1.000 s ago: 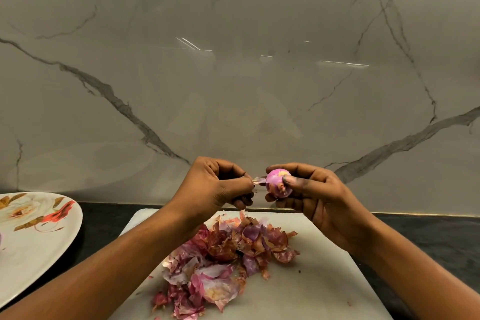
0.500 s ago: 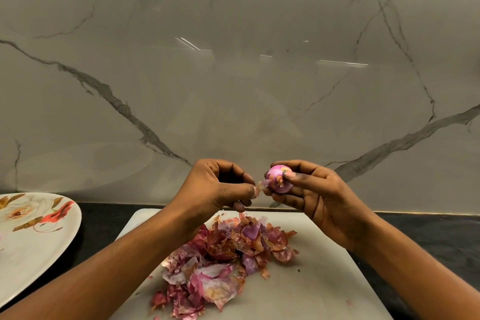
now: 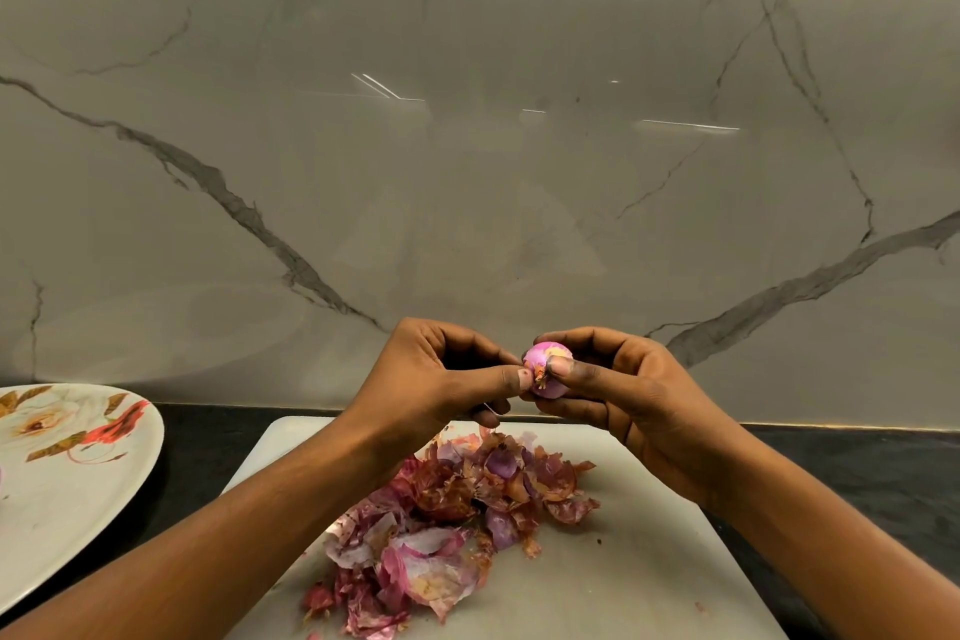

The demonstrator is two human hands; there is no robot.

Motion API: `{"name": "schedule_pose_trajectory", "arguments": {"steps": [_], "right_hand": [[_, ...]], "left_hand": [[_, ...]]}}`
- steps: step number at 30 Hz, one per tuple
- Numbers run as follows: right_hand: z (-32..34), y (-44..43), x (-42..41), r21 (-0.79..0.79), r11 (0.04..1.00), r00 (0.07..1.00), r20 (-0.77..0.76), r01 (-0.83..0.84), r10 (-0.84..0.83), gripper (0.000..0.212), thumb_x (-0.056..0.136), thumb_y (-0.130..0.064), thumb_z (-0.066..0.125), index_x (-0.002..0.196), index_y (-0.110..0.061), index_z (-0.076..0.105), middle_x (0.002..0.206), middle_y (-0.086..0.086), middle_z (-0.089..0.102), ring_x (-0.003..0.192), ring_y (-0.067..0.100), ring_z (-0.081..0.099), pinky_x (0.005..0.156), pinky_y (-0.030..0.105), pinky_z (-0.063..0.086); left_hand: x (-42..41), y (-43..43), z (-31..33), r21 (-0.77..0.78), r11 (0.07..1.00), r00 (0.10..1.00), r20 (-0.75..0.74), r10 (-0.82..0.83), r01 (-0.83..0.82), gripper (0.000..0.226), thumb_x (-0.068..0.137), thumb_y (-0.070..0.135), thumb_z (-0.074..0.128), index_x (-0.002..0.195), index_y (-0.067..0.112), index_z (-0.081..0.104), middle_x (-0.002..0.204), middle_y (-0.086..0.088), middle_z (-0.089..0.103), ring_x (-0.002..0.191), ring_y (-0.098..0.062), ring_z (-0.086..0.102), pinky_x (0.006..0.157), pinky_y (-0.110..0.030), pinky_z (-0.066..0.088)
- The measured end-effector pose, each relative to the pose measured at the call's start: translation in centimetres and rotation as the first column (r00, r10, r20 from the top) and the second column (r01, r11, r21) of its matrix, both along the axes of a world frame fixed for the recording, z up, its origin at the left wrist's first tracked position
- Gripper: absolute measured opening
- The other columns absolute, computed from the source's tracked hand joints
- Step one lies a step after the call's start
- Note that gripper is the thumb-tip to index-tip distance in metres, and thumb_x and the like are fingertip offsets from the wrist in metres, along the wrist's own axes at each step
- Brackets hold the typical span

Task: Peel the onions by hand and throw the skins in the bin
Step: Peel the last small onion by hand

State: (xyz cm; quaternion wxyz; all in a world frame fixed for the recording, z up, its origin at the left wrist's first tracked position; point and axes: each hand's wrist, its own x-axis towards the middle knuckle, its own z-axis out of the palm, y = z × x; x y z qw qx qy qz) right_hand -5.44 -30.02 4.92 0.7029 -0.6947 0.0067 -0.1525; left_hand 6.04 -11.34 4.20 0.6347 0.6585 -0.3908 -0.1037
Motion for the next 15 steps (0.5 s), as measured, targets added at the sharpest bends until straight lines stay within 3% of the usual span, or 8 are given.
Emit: {"name": "schedule_pose_trajectory", "arguments": {"steps": [6,12,15], "right_hand": [[0.0,0.05,0.03,0.023,1.0,1.0,0.005,-0.006,0.006,0.04,0.085,-0.013,0.074,0.123,-0.003,0.07,0.116,0.018,0.077,0.106,0.036,0.076,0.087,0.033,0.065],[0.13,-0.41,-0.13,0.198,0.976,0.996,0.036,-0.087,0.081,0.044,0.085,-0.011,0.072,0.128,-0.004,0.069,0.124,0.026,0.072,0.107,0.045,0.074,0.084,0.037,0.065],[0.27,-0.54,-0.17,0.3,0.948,0.994,0.057,-0.104,0.091,0.033,0.089,-0.009,0.063,0.118,-0.005,0.077,0.127,0.027,0.071,0.104,0.043,0.076,0.081,0.036,0.066]], "left_hand": [[0.03,-0.16,-0.22,0.011,1.0,1.0,0.009,0.015,-0.015,0.003,0.088,0.0,0.079,0.089,0.001,0.081,0.078,-0.018,0.076,0.068,-0.024,0.073,0.066,-0.031,0.064],[0.13,-0.15,-0.12,-0.004,1.0,0.998,-0.06,0.012,-0.013,0.006,0.089,-0.004,0.075,0.087,-0.004,0.08,0.08,-0.028,0.072,0.064,-0.024,0.069,0.066,-0.033,0.063],[0.23,-0.14,-0.09,-0.017,1.0,0.994,-0.105,0.009,-0.011,0.007,0.091,-0.005,0.072,0.088,-0.006,0.078,0.076,-0.022,0.073,0.064,-0.024,0.069,0.066,-0.034,0.063]]}}
